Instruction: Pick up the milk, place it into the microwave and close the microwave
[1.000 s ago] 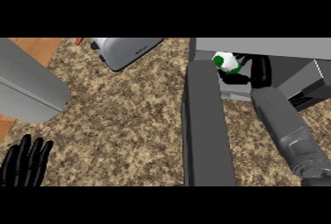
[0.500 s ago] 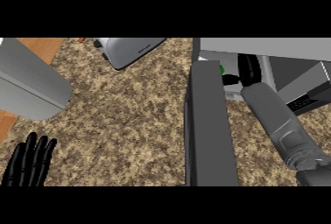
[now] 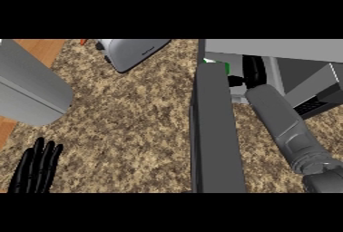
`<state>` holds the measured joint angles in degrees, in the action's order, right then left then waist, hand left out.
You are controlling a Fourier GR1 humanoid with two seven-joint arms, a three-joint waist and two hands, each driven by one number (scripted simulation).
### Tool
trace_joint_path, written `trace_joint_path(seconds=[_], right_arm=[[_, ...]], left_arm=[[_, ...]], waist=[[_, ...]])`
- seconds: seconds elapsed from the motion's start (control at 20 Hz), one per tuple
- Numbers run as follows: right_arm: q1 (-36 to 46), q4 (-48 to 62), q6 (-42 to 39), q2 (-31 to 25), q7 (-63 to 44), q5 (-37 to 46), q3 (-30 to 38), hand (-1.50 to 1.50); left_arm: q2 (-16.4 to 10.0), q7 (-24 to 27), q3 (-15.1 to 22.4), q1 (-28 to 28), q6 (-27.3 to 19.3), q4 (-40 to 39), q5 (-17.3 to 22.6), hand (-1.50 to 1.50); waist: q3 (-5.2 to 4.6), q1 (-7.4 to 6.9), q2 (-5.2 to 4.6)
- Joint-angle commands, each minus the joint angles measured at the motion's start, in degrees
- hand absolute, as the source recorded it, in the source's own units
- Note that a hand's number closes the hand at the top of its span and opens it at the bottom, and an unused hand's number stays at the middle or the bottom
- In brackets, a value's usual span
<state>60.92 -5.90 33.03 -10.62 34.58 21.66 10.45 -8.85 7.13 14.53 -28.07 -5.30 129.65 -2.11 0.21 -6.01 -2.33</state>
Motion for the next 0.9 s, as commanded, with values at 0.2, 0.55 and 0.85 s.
trace_joint_path(seconds=[0.2, 0.55, 0.85], right_arm=[[-0.5, -0.7, 3.2, -0.5, 1.0, -1.5, 2.1, -1.5], [1.2, -1.4, 1.0, -4.8, 1.6, -2.5, 3.6, -1.5], [-2.7, -2.0, 1.6, -4.2, 6.7, -4.5, 5.9, -1.5]], left_arm=[[0.8, -1.0, 1.5, 0.1, -1.0, -0.3, -2.1, -1.5], [1.1, -1.7, 2.9, -0.7, -1.2, 2.1, -3.1, -1.5], [1.3, -0.8, 2.5, -0.1, -1.2, -0.5, -3.5, -1.5]], waist=[[-0.03, 1.15, 0.39], [-0.04, 1.39, 0.56], [-0.04, 1.89, 0.59]])
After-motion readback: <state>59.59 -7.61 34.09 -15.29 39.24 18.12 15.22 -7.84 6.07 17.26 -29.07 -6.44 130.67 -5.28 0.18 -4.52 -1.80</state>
